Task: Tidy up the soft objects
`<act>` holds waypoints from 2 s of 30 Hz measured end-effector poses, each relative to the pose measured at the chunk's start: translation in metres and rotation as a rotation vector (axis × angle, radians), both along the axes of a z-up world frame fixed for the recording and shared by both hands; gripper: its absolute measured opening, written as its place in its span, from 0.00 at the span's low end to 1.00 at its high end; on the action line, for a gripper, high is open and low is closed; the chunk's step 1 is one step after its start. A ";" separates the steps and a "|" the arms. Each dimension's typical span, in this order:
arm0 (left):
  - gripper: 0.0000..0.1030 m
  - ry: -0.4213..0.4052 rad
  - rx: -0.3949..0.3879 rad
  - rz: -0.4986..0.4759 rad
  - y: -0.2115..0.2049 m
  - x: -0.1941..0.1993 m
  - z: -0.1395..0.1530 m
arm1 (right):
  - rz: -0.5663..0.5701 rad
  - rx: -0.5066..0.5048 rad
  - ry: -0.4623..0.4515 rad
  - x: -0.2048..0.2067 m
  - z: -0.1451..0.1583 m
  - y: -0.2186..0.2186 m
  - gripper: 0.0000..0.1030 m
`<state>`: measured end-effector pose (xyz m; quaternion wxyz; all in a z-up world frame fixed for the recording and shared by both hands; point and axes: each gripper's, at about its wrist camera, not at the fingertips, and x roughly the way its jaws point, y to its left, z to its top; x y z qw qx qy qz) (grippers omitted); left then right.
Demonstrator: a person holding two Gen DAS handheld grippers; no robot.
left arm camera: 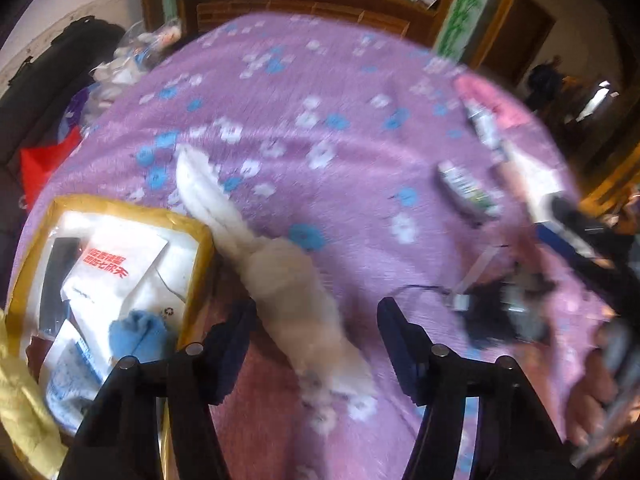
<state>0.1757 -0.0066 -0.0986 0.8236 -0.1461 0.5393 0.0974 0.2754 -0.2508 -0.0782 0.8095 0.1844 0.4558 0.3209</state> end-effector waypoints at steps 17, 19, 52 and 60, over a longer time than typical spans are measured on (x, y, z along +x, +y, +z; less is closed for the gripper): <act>0.32 -0.229 -0.087 0.016 -0.001 -0.118 0.035 | 0.041 -0.291 0.106 0.062 -0.017 0.043 0.71; 0.32 -0.230 -0.109 0.004 0.001 -0.124 0.036 | 0.063 -0.299 0.152 0.074 -0.030 0.048 0.71; 0.32 -0.318 -0.145 0.003 0.037 -0.214 0.089 | 0.326 0.038 -0.182 -0.116 0.027 0.099 0.20; 0.32 -0.347 -0.058 0.054 0.097 -0.225 0.118 | 0.388 -0.008 -0.159 -0.135 0.015 0.125 0.20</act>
